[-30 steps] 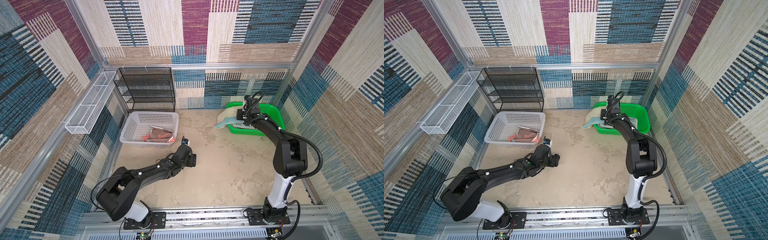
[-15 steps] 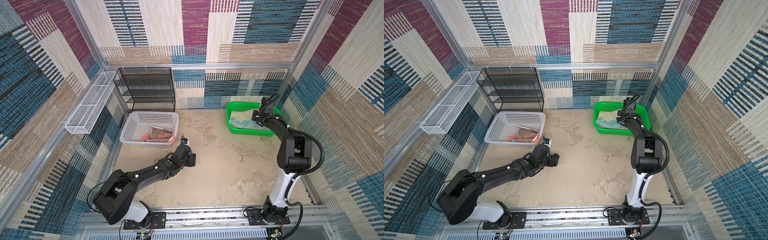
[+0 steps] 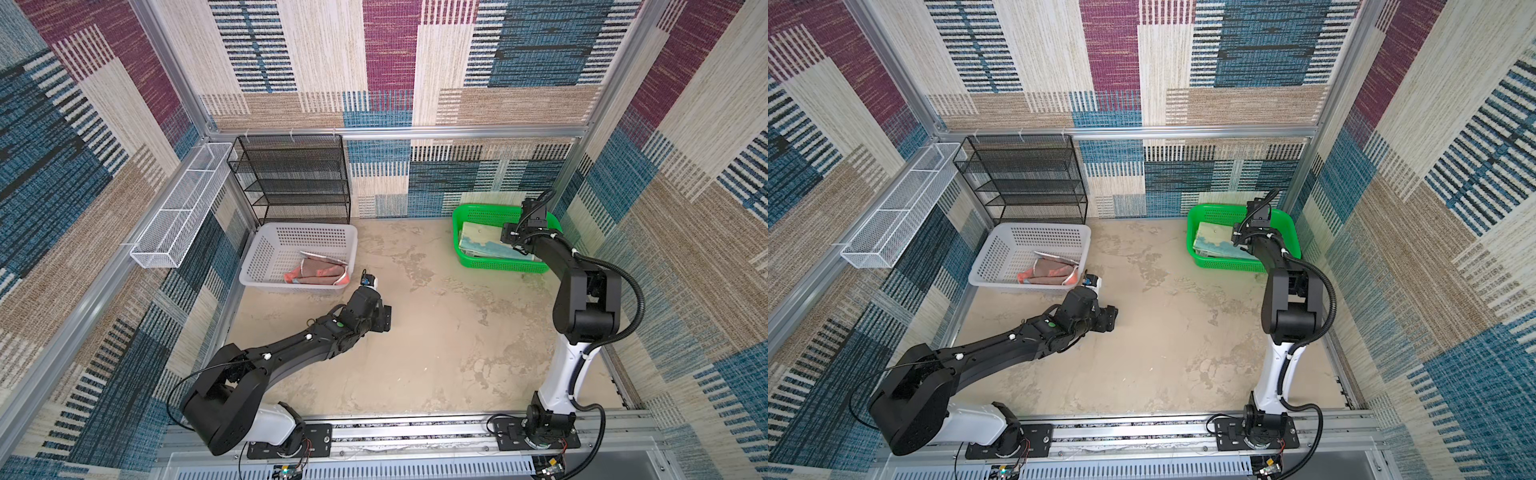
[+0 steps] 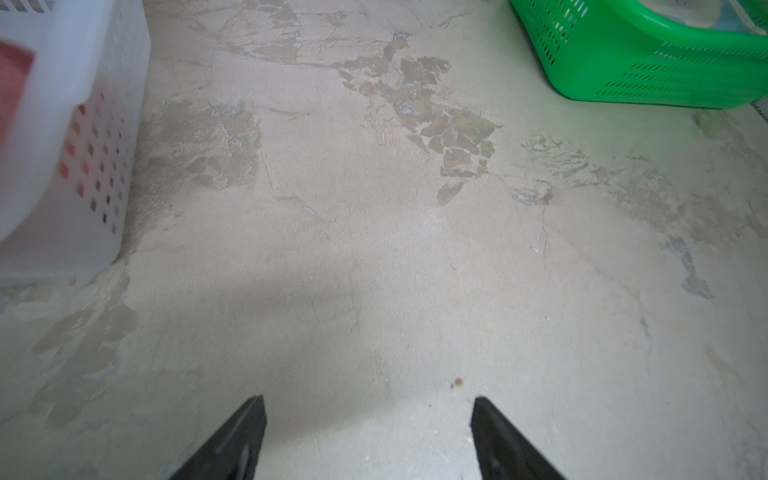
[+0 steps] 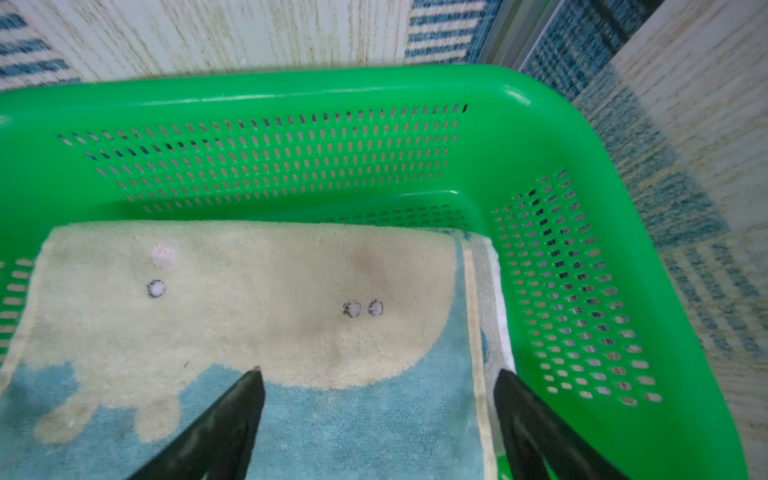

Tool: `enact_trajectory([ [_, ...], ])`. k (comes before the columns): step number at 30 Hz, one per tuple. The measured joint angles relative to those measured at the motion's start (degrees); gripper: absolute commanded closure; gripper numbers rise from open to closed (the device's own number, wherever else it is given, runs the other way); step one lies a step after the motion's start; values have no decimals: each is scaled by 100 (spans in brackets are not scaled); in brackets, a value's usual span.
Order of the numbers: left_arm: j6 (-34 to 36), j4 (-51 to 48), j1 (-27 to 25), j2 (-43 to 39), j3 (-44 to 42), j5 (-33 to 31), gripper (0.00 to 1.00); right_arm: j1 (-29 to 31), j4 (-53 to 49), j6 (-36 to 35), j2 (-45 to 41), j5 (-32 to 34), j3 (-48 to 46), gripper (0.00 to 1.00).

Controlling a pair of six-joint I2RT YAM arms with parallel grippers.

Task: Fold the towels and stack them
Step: 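Carry the folded towel into the green basket with the right gripper while the left withdraws, then release the towel onto the stack while the left gripper reaches into the white basket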

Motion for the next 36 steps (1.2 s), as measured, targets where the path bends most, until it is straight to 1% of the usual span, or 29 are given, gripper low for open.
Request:
enact_trajectory([
  [5, 0, -208, 22, -68, 144, -129, 18, 31, 271, 2, -509, -179, -566, 4],
  [9, -28, -442, 116, -111, 337, -269, 20, 170, 540, 4, -964, -481, -1110, 3],
  [15, -107, -898, 400, -260, 673, -417, 20, 584, 929, 48, -1631, -922, -1982, 2],
  [19, -122, -1215, 608, -417, 885, -533, 20, 872, 1115, 70, -2015, -1150, -2380, 2],
  [24, -120, -1550, 907, -540, 1224, -695, 20, 1040, 1320, 138, -2468, -1460, -2789, 2],
  [29, -118, -1989, 1471, -208, 1843, -861, 20, 1161, 1429, 162, -2667, -1709, -2933, 2],
  [36, 98, -2369, 1899, 487, 2391, -811, 19, 1246, 1469, 205, -2721, -1987, -3082, 1],
])
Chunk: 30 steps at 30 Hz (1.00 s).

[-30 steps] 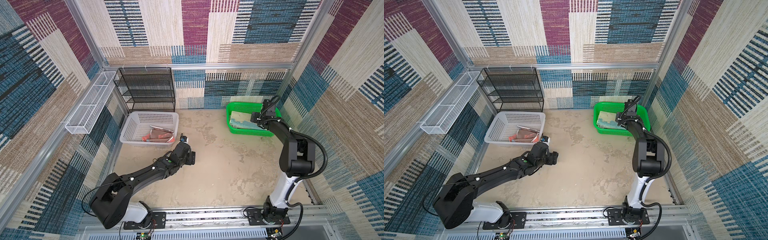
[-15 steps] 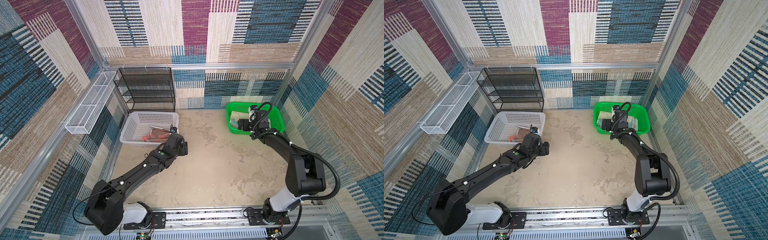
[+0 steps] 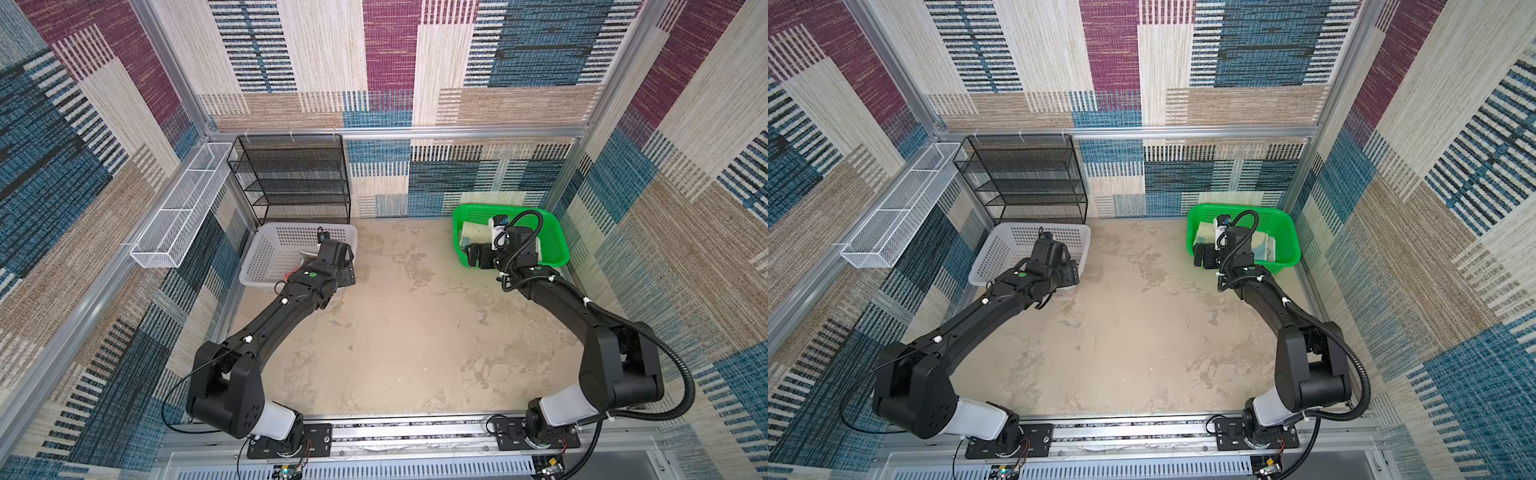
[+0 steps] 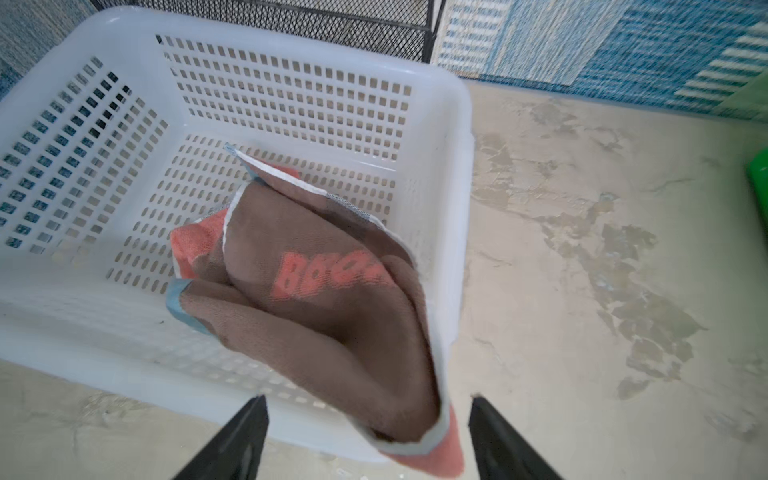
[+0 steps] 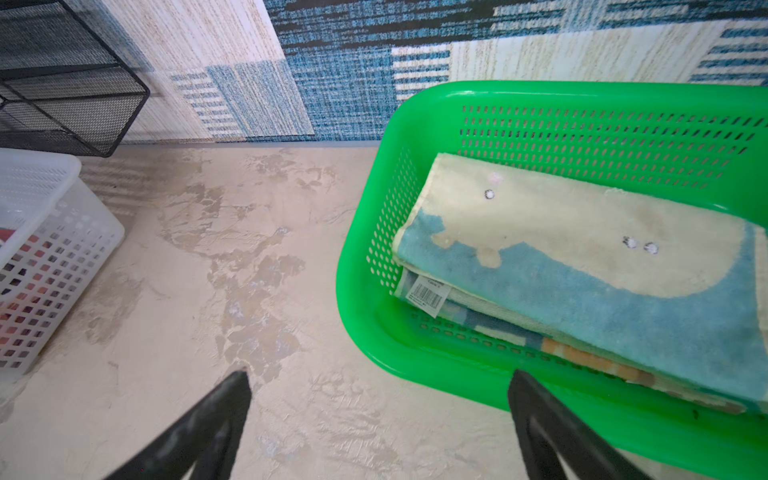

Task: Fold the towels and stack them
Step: 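Release the towel onto the stack while the left gripper reaches into the white basket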

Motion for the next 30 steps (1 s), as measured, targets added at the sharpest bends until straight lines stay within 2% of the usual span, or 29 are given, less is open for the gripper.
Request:
enact_trajectory([
  [6, 179, -131, 162, 566, 339, 295, 26, 39, 11, 33, 0, -116, -57, 1],
  [10, 214, -133, 177, 717, 369, 468, 25, 59, 2, 57, 0, -125, -90, 1],
  [15, 249, -15, 181, 568, 188, 741, 21, 68, 2, 57, 0, -129, -90, 0],
  [22, 374, 275, 181, 157, 2, 1023, 20, 105, 0, 57, 46, -162, -72, 0],
  [27, 514, 302, 175, 254, -4, 1169, 22, 133, -7, 57, 111, -175, -63, 0],
  [30, 566, 267, 175, 435, -2, 1165, 28, 151, -9, 55, 118, -214, -63, 0],
])
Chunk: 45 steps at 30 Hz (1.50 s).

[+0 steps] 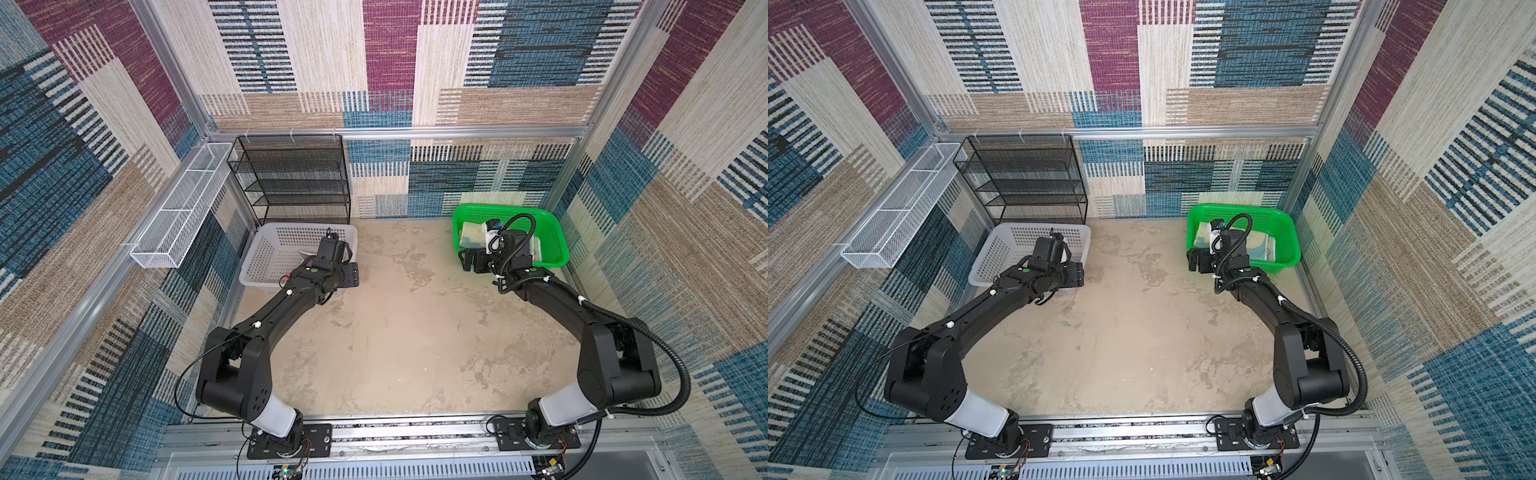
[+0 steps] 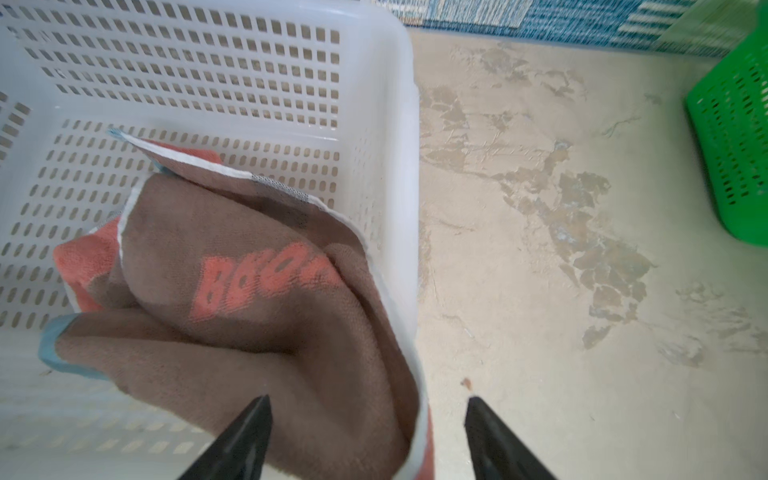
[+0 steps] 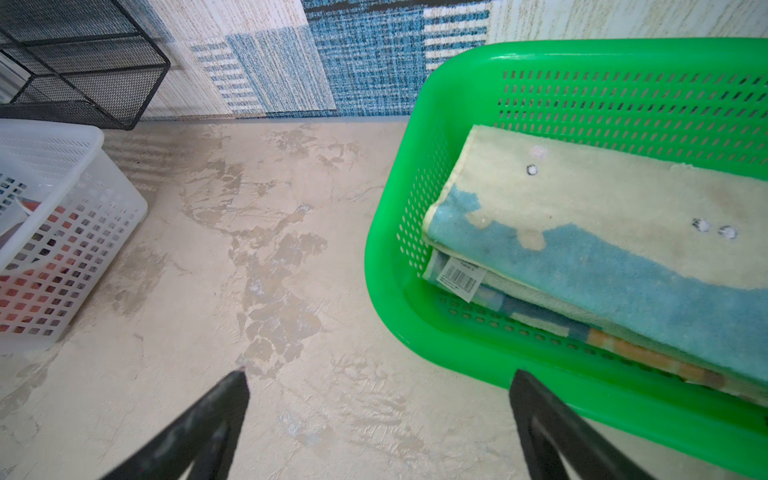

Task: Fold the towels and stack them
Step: 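Release the towel onto the stack while the left gripper reaches into the white basket, then grasp the brown-and-coral towel in the white basket with the left gripper, then lift the brown-and-coral towel out and drop it on the table with the left gripper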

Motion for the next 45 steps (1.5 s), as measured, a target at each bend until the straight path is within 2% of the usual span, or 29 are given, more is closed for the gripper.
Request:
enact_trajectory([
  [5, 44, -26, 0, 162, 0, -26, 49, 20, 0, 2, 0, -4, 0, 0],
  [12, 66, -37, 0, 164, 79, -151, 100, 26, -2, 4, 0, -52, 0, 0],
  [19, 140, -168, 0, -98, 516, -437, 100, 31, 9, 7, -11, -63, -20, 0],
  [26, 407, -273, 0, -560, 1266, -426, 100, 31, 83, 46, -46, -90, -107, 0],
  [33, 470, -286, -76, -927, 2094, 374, 100, 31, 236, 162, -70, -103, -195, 0],
  [39, 422, -284, -608, -999, 2518, 1246, 100, 31, 437, 262, -105, -140, -297, 0],
  [45, 402, -306, -1478, -706, 2588, 1609, 100, 31, 501, 299, -275, -149, -398, 0],
])
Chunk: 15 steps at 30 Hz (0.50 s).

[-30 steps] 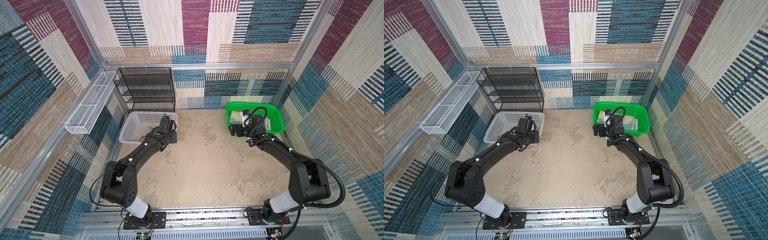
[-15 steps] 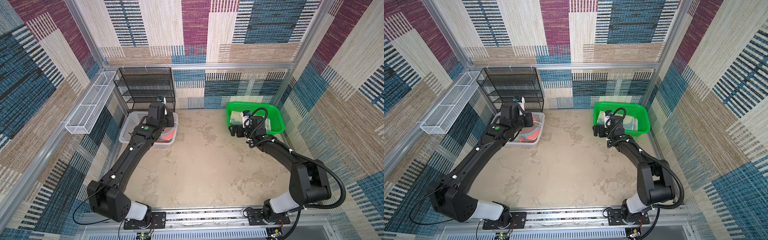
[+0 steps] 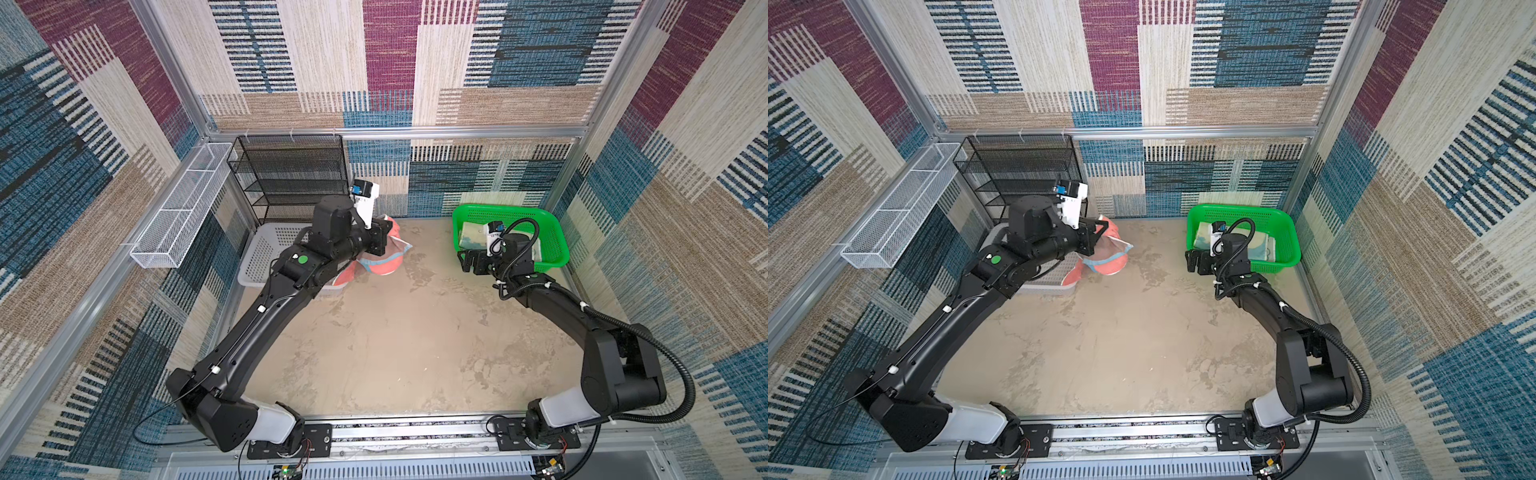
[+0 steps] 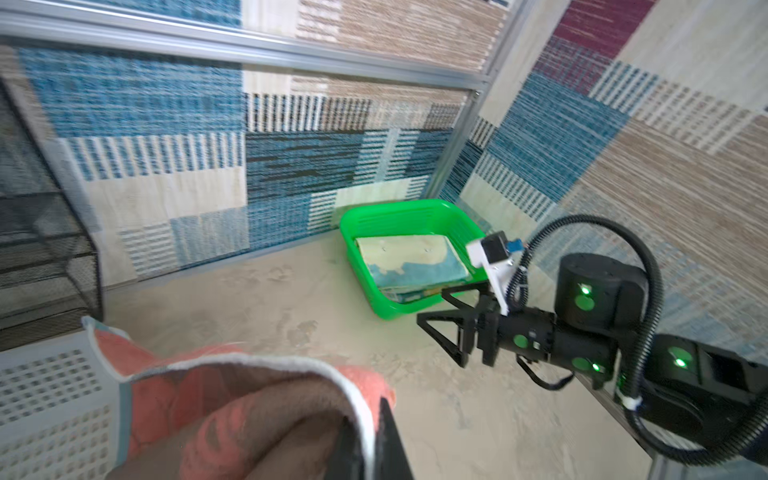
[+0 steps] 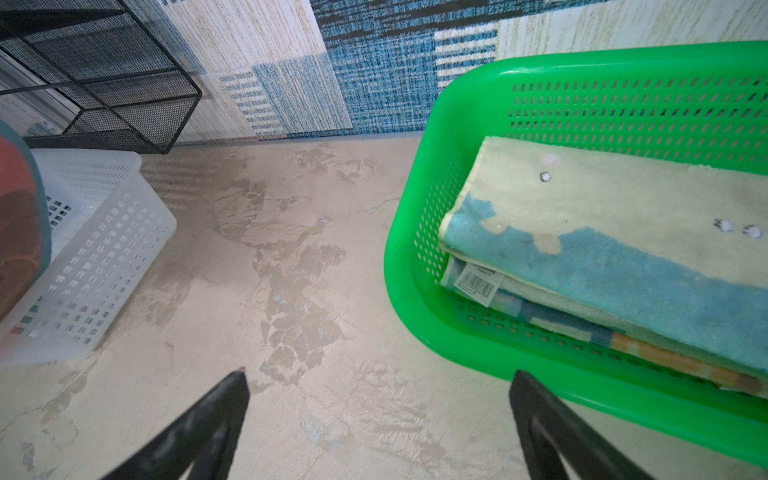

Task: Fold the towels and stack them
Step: 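Lift the brown-and-coral towel out and drop it on the table with the left gripper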

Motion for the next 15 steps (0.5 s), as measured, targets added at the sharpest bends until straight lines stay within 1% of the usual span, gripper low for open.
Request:
enact_trajectory([
  [3, -4, -2, -282, 310, -11, 90, 100, 0, 4, 0, -107, 9, -55, 0],
  [8, -111, 96, -435, 1043, -278, 210, 100, 0, -20, -2, -358, 142, -293, 0],
  [11, -192, 138, -459, 1711, -278, 221, 100, 0, -66, 0, -481, 256, -444, 0],
  [15, -321, 118, -557, 2699, -26, 234, 100, 0, -140, 22, -603, 407, -562, 0],
])
